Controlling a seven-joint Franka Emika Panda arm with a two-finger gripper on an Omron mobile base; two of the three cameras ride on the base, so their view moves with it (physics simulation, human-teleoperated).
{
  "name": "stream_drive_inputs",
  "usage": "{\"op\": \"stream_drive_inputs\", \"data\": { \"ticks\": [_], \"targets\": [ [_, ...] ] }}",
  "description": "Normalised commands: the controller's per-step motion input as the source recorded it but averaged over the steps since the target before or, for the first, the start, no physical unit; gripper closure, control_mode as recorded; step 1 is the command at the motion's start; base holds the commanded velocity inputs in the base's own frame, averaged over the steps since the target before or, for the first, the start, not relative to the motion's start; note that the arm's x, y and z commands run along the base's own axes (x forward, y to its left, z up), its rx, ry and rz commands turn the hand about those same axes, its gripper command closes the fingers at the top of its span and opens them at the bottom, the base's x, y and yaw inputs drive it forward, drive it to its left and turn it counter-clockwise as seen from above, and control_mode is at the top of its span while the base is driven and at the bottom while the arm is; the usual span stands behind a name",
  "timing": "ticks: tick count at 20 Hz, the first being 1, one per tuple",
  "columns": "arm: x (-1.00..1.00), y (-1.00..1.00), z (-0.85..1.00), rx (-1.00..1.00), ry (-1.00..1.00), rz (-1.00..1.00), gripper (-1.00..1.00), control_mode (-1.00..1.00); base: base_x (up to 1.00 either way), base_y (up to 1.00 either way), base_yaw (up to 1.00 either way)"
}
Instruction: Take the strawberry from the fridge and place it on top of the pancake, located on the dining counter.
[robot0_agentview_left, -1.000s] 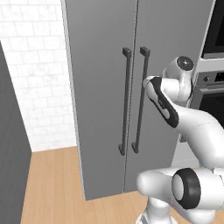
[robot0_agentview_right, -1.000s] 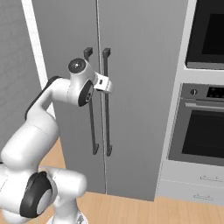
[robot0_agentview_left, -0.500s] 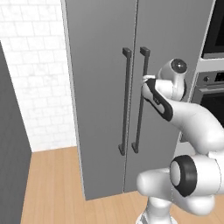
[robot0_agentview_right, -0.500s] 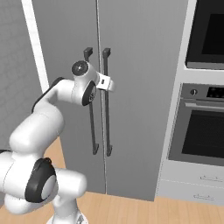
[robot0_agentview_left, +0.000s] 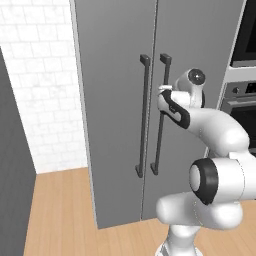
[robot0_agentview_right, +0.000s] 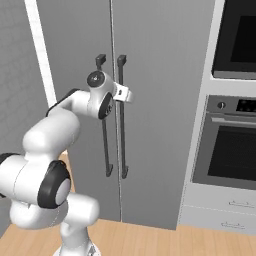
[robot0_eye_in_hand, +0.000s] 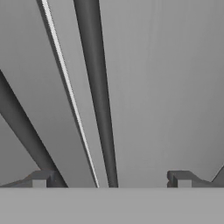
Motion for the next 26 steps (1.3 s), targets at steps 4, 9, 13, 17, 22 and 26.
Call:
{"op": "stream_drive_inputs", "data": {
  "ticks": [4,9,13,17,22,26],
  "targets": [
    [0.40,0.00,-0.09,0.00,-0.01,0.00,-1.00,-1.00,0.00,0.00,0.00],
    [0.44,0.00,-0.13,0.01,-0.05,0.03,-1.00,-1.00,0.00,0.00,0.00],
    [0.54,0.00,-0.19,0.00,-0.03,0.03,-1.00,-1.00,0.00,0.00,0.00],
    [0.63,0.00,-0.16,0.01,0.00,0.02,-1.00,-1.00,0.00,0.00,0.00],
    [0.61,-0.02,-0.15,0.00,0.00,0.03,-1.00,-1.00,0.00,0.00,0.00],
    [0.67,-0.03,-0.26,0.00,0.00,0.04,1.00,-1.00,0.00,0.00,0.00]
  ]
}}
